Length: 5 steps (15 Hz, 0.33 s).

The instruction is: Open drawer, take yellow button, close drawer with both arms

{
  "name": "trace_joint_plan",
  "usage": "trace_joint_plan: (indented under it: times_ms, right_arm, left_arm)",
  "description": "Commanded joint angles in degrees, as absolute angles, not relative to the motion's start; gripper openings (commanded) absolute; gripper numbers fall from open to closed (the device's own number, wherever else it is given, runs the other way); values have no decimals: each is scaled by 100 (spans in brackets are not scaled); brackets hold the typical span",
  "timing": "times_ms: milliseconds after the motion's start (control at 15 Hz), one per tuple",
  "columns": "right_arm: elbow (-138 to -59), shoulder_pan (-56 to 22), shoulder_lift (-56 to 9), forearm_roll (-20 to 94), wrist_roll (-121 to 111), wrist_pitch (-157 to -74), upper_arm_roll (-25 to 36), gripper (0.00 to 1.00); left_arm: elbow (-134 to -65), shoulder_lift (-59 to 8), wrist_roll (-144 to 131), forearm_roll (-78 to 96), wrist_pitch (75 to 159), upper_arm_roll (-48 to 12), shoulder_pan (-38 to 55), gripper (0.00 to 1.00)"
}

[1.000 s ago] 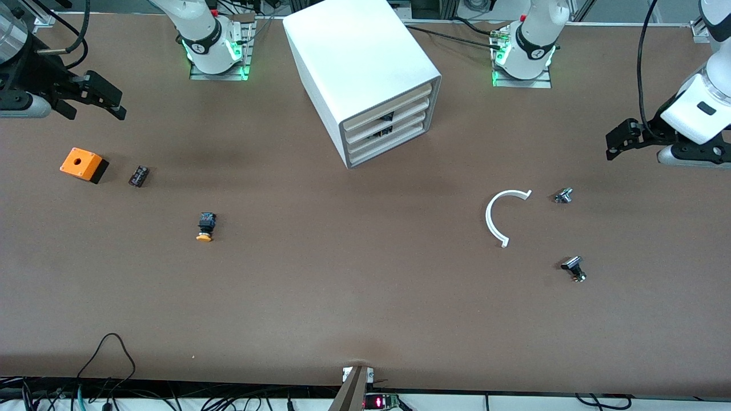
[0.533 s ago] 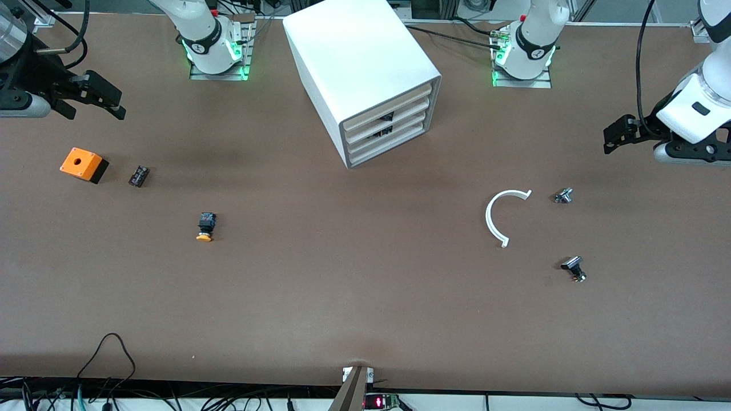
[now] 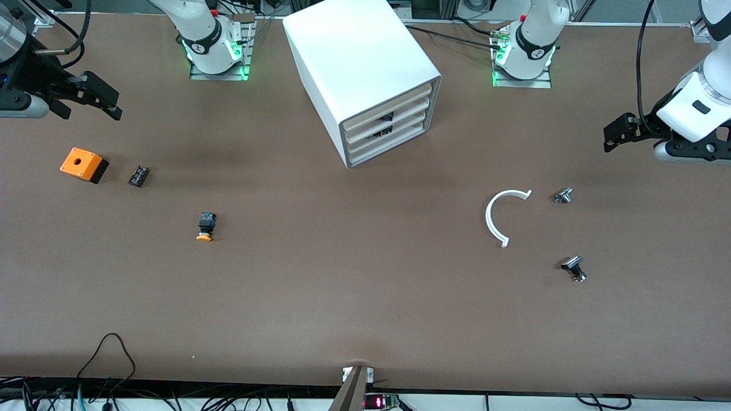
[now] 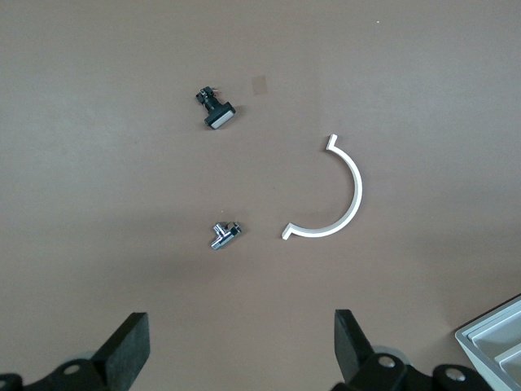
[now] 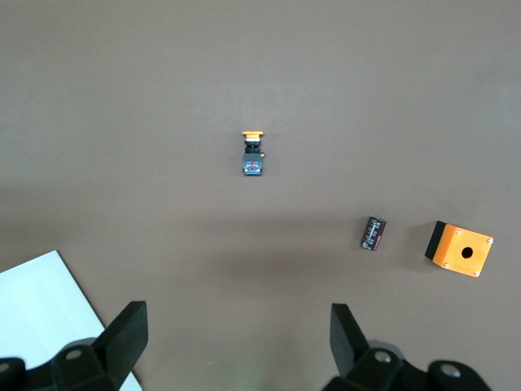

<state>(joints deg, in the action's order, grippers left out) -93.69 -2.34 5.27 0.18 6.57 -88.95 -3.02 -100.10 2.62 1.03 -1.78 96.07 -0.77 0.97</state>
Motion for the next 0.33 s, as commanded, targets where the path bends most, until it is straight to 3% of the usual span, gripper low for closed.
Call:
trace_joint_plan:
  times_ms: [0, 267]
  right_arm:
    - [-9255, -176, 536, -62, 589, -8763, -378, 99]
    - [-9237, -176, 536, -44, 598, -8754, -378, 99]
  left_arm:
    - [-9932, 299, 132, -105, 9483, -44, 141, 100]
    - [-9932, 299, 132, -123, 9492, -44, 141, 100]
